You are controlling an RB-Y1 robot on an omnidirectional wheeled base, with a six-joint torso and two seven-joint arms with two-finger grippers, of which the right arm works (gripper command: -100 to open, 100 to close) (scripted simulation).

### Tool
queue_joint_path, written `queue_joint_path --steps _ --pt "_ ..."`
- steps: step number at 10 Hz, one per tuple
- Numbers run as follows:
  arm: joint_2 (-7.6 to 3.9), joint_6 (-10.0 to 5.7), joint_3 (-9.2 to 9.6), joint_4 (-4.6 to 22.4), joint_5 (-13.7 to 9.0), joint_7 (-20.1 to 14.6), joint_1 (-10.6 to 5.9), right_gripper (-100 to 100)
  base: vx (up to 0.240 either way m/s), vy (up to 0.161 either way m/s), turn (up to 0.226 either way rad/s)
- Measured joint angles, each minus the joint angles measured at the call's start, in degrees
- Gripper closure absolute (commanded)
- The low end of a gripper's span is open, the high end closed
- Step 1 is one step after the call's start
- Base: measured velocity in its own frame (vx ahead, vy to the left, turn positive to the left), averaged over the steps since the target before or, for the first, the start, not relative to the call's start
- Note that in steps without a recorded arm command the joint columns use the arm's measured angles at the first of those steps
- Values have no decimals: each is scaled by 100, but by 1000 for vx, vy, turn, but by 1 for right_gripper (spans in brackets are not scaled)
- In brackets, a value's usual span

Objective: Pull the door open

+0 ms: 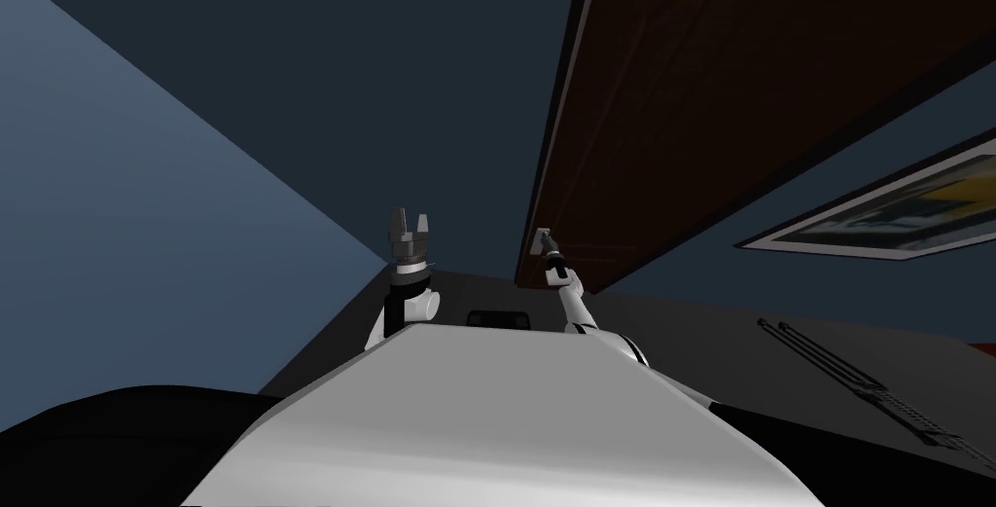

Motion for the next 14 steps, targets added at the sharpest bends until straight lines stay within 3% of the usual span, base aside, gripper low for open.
queue_joint_path --steps 4,7,9,14 --pt "-49 -54 -81 125 -285 -544 -62 100 -44 -27 86" --pt "-63 35 -74 2 -432 -927 -2 100 -29 -15 42" --pt "-99 -41 -116 175 -519 -1064 -93 100 -45 -18 98" --pt "-189 -96 -172 298 -876 -1785 -122 100 -49 -27 91"
